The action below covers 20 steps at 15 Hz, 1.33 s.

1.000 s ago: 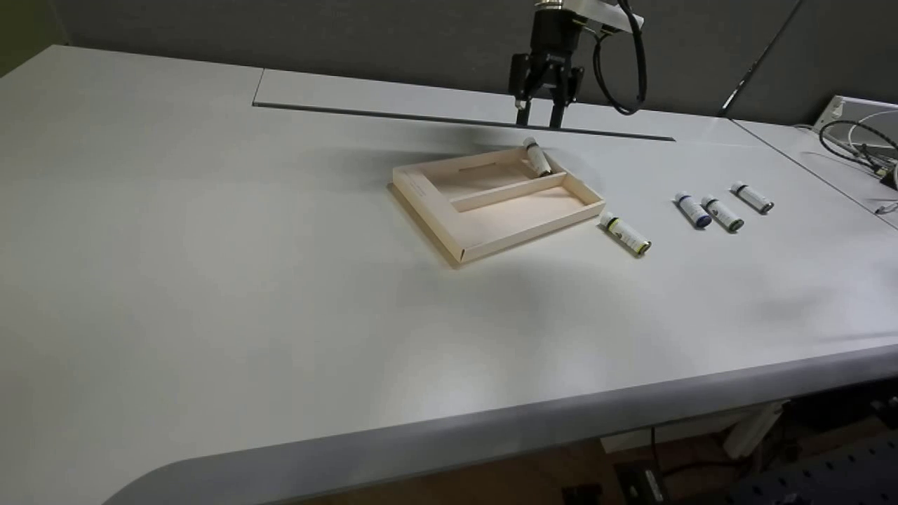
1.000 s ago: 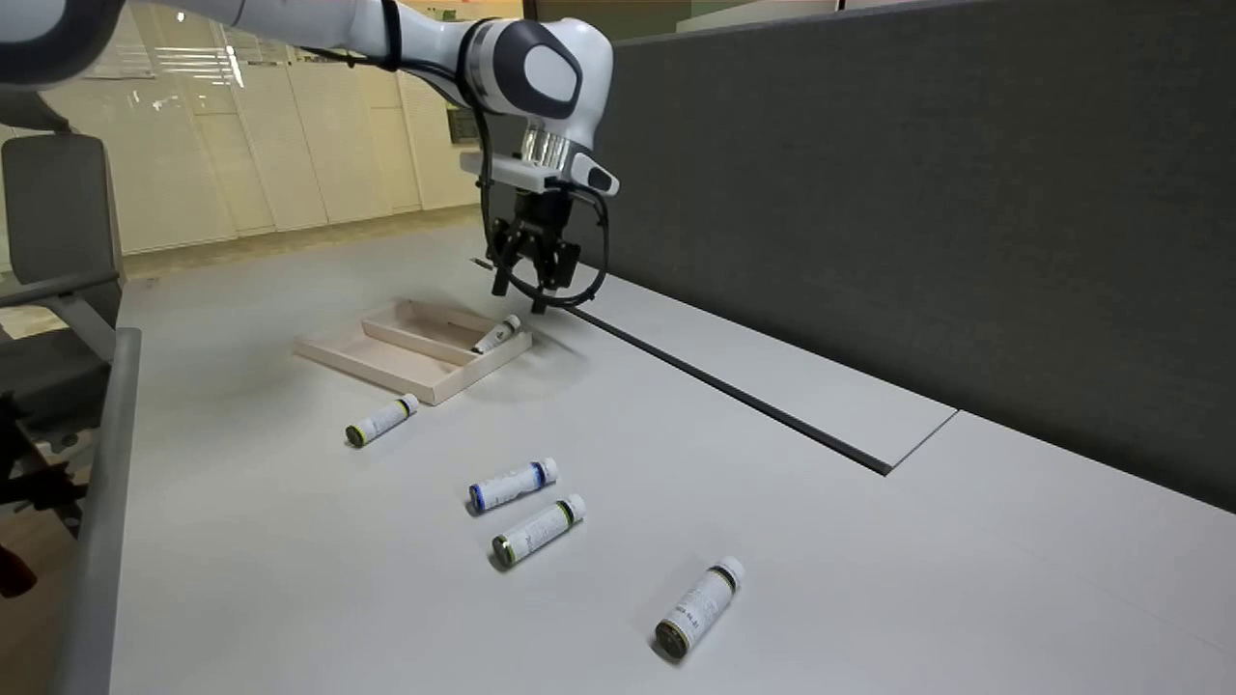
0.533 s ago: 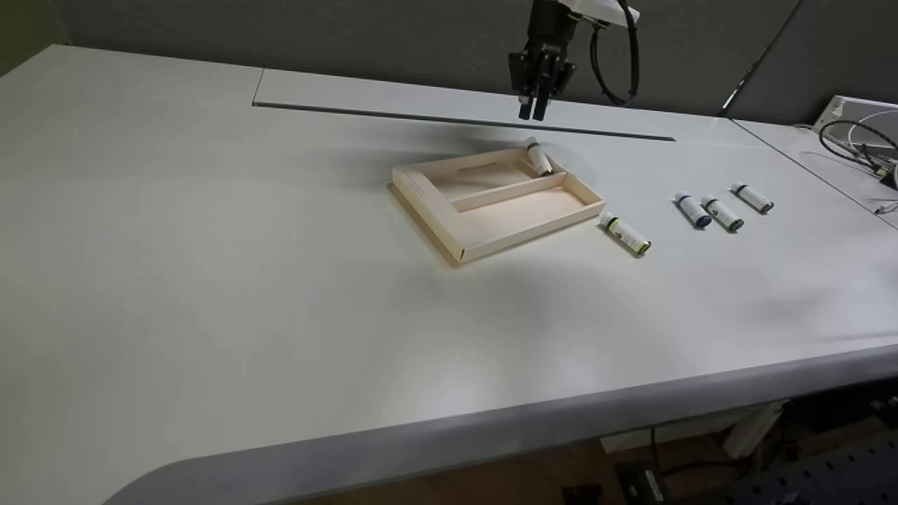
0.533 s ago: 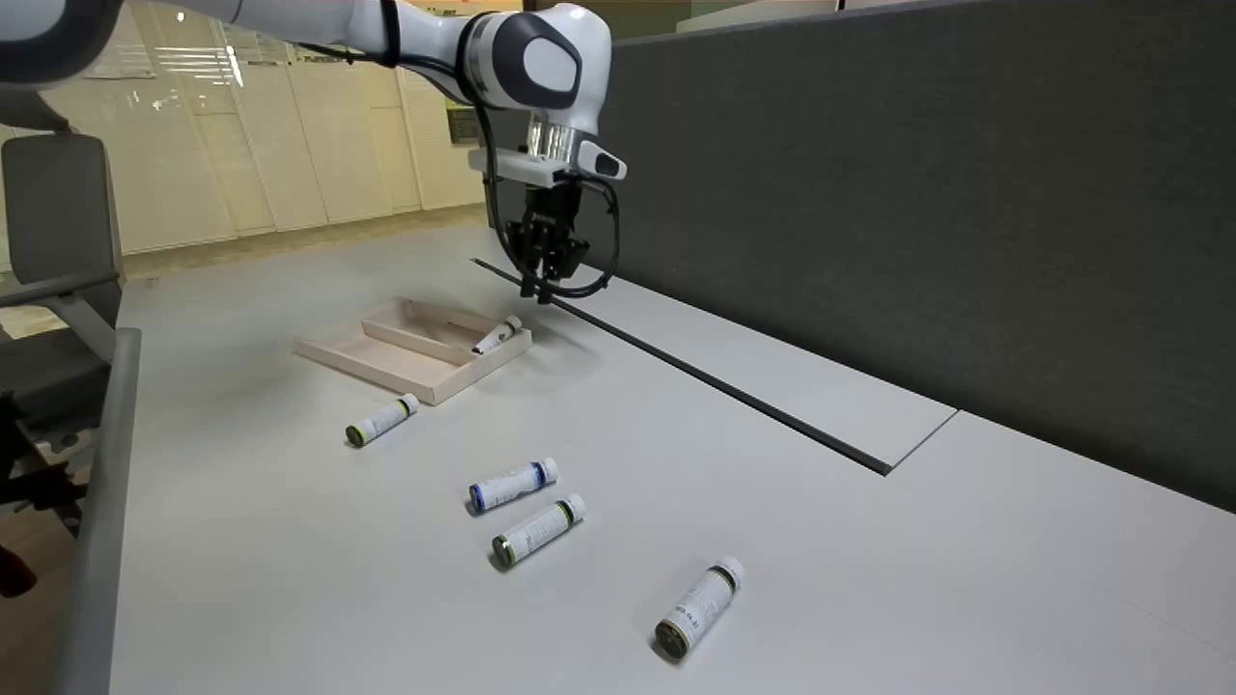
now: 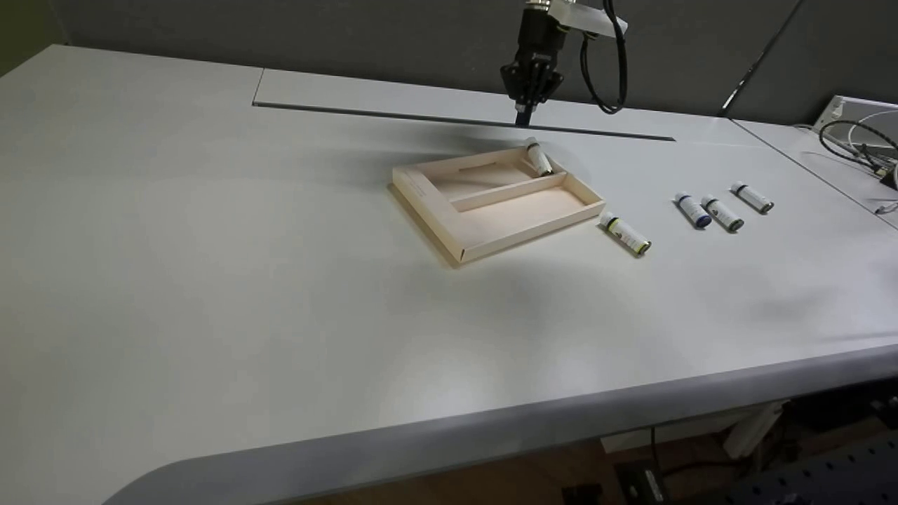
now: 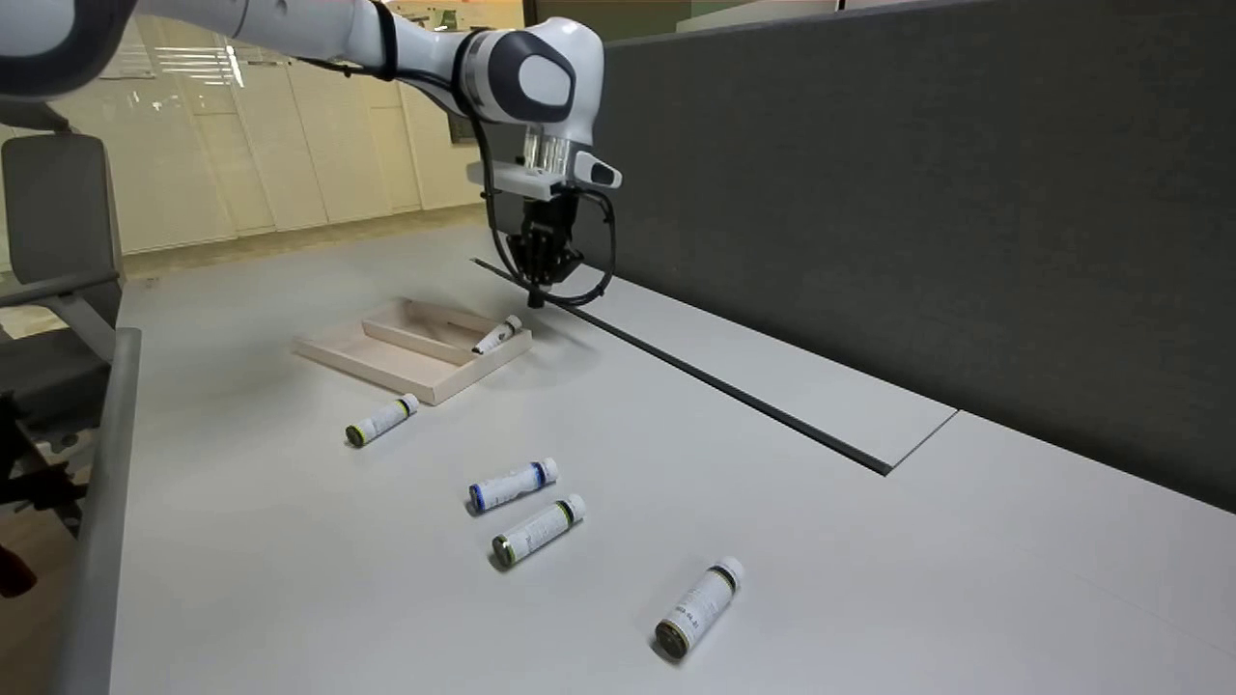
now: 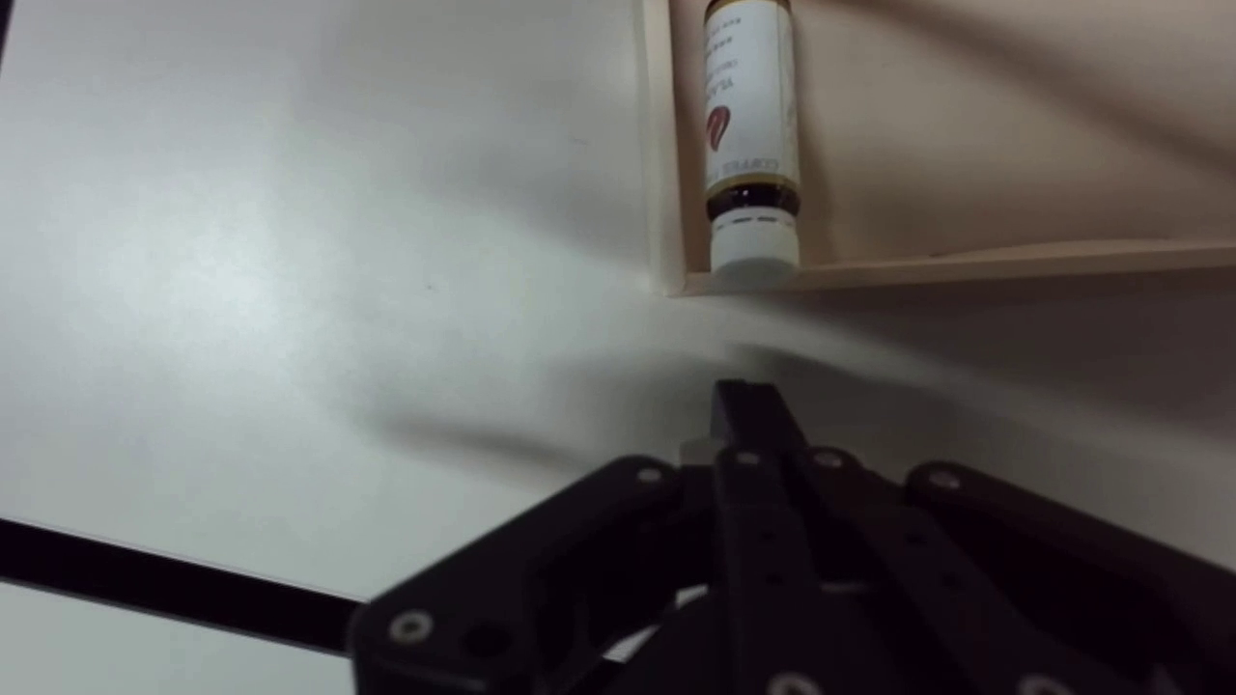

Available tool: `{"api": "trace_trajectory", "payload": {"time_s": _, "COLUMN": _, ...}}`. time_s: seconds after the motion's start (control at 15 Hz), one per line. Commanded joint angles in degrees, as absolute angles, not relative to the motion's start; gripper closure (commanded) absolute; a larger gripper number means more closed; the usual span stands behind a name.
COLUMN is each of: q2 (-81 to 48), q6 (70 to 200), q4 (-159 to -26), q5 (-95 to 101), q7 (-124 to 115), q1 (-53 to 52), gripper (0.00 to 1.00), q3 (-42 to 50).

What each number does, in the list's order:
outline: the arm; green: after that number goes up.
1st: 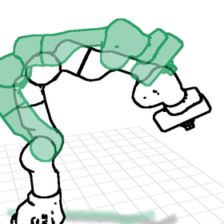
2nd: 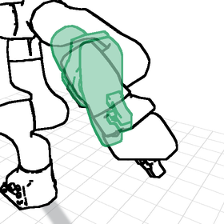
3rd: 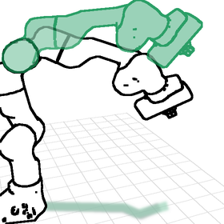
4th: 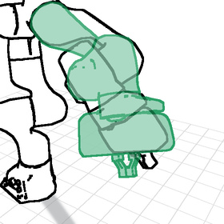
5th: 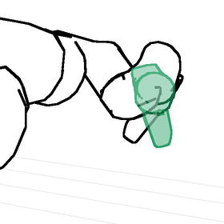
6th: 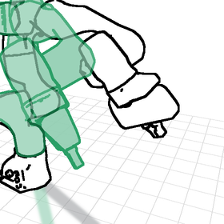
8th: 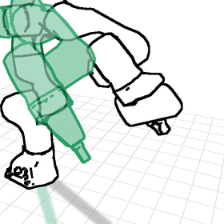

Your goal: Pick one bottle on the table and put it on the tray

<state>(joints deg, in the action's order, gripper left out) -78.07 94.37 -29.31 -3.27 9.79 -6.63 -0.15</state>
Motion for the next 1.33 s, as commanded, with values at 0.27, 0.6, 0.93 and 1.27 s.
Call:
{"api": "trace_trajectory", "payload": {"time_s": 0.27, "q2": -79.3, "q6": 93.4, "q4": -28.3, "q5": -3.3, "q7": 8.2, "q1": -6.8, "gripper": 1.00, "q3": 0.0}}
{"api": "trace_trajectory", "payload": {"time_s": 0.6, "q2": -78.9, "q6": 91.3, "q4": -28.6, "q5": -3.7, "q7": 7.6, "q1": -6.8, "gripper": 1.00, "q3": -0.2}}
{"api": "trace_trajectory", "payload": {"time_s": 0.93, "q2": -78.7, "q6": 88.6, "q4": -28.7, "q5": -4.2, "q7": 6.8, "q1": -6.5, "gripper": 1.00, "q3": -0.4}}
{"api": "trace_trajectory", "payload": {"time_s": 1.27, "q2": -78.6, "q6": 86.5, "q4": -28.6, "q5": -4.8, "q7": 5.8, "q1": -6.1, "gripper": 1.00, "q3": -0.4}}
